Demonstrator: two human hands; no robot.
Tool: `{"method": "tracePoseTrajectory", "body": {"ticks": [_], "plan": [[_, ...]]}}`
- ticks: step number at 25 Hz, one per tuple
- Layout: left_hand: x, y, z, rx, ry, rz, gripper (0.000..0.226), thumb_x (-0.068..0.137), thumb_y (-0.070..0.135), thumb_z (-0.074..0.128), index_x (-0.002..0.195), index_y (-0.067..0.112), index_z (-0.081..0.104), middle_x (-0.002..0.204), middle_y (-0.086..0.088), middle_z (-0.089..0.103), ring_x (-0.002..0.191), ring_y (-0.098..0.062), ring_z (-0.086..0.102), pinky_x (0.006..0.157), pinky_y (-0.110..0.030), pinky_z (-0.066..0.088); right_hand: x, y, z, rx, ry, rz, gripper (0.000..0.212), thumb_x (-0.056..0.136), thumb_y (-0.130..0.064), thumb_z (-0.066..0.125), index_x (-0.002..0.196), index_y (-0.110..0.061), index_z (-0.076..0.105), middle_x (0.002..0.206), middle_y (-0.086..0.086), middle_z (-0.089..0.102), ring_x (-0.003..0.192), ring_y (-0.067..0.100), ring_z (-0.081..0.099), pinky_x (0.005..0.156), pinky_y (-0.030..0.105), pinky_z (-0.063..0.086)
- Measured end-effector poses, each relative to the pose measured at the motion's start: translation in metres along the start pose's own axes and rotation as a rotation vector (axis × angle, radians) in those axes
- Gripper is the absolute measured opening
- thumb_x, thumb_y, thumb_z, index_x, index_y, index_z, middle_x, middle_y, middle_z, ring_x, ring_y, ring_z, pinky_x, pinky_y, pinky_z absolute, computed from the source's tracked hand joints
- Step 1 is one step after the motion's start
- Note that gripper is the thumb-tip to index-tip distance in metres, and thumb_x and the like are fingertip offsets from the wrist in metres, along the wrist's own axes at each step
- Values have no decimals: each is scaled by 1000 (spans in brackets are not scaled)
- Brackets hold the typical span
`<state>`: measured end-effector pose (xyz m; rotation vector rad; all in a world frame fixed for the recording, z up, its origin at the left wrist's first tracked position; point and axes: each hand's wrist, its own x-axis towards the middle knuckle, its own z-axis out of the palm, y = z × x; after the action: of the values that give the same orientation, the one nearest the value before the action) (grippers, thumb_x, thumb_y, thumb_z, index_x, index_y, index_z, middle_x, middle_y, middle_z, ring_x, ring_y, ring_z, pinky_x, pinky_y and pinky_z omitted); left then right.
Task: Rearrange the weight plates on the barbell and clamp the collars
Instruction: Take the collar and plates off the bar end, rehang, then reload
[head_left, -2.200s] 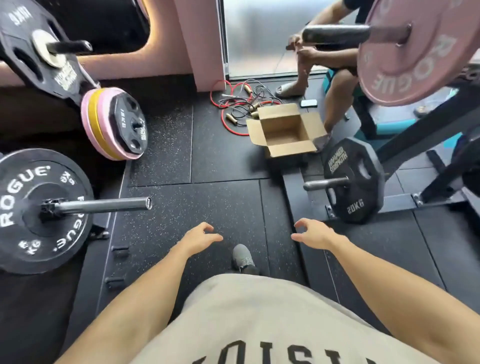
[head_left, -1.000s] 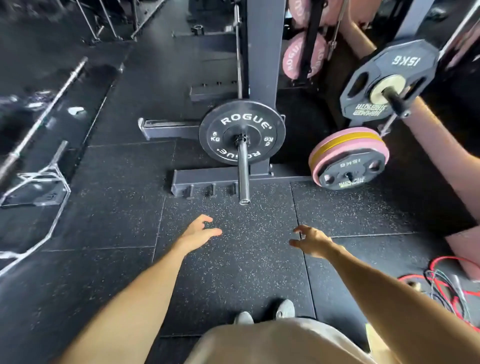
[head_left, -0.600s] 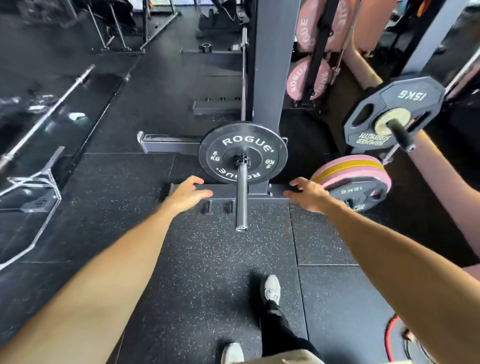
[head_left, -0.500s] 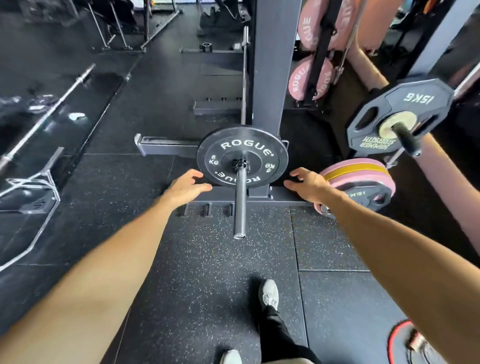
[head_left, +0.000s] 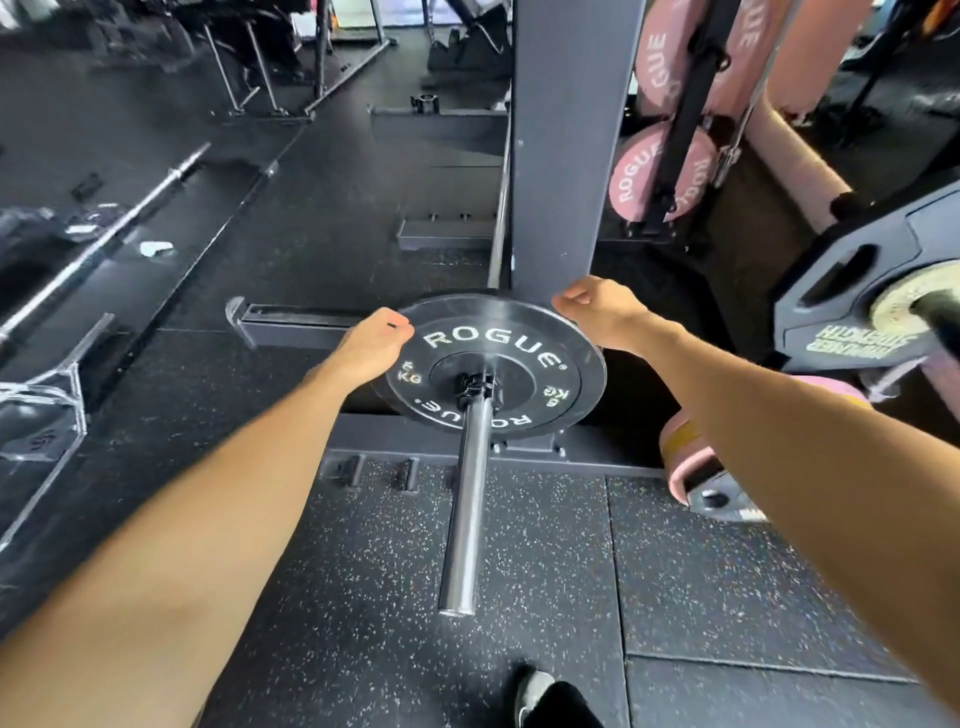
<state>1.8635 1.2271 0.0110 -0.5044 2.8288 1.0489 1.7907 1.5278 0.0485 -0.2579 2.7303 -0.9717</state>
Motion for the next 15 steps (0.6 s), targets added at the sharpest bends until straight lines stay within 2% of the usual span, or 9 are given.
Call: {"method": "tracePoseTrajectory", "body": {"ticks": [2, 3, 5, 7, 9, 12, 15], "plan": [[23, -24, 24, 37, 32, 55, 25, 86, 32, 36, 66, 19, 43, 60, 12, 43, 62, -17, 38, 57, -35, 30, 24, 10, 23, -43, 30, -63, 43, 97, -40, 51, 126, -9, 61, 126, 9, 64, 116, 29, 58, 95, 32, 44], [33, -36, 33, 52, 45, 80, 23, 83, 28, 34, 62, 20, 33, 56, 11, 34, 60, -19, 31, 56, -36, 25, 33, 14, 33, -64, 46, -83, 42, 98, -40, 50, 122, -7, 63, 122, 11, 65, 114, 31, 58, 93, 33, 44], [52, -67, 57, 63, 90, 135, 17, 81, 21, 33, 65, 22, 26, 57, 7, 28, 63, -20, 25, 58, -35, 21, 53, 28, 61, -79, 78, -120, 42, 99, -36, 49, 110, 0, 66, 112, 16, 68, 107, 35, 60, 92, 36, 49], [71, -97, 78, 58, 159, 169, 15, 83, 19, 35, 69, 24, 31, 67, 4, 33, 67, -17, 28, 63, -34, 24, 71, 38, 89, -54, 105, -134, 37, 97, -29, 51, 104, 5, 66, 107, 21, 69, 104, 38, 62, 93, 44, 51], [86, -124, 101, 38, 199, 179, 11, 88, 24, 37, 79, 26, 43, 78, 3, 43, 72, -16, 36, 62, -33, 27, 82, 51, 117, -11, 154, -161, 34, 97, -25, 51, 104, 5, 66, 107, 23, 69, 101, 37, 64, 92, 47, 52], [97, -155, 130, 22, 213, 160, 22, 94, 37, 37, 90, 24, 55, 85, 6, 57, 76, -15, 49, 63, -26, 35, 85, 71, 156, 65, 241, -174, 37, 98, -29, 50, 106, 2, 67, 100, 20, 72, 79, 25, 64, 86, 40, 56], [102, -179, 162, -10, 212, 198, 25, 99, 35, 37, 93, 19, 54, 94, -2, 62, 85, -22, 54, 76, -35, 39, 80, 96, 196, 71, 233, -138, 39, 99, -29, 49, 107, 5, 66, 94, 20, 72, 73, 23, 64, 78, 36, 55]]}}
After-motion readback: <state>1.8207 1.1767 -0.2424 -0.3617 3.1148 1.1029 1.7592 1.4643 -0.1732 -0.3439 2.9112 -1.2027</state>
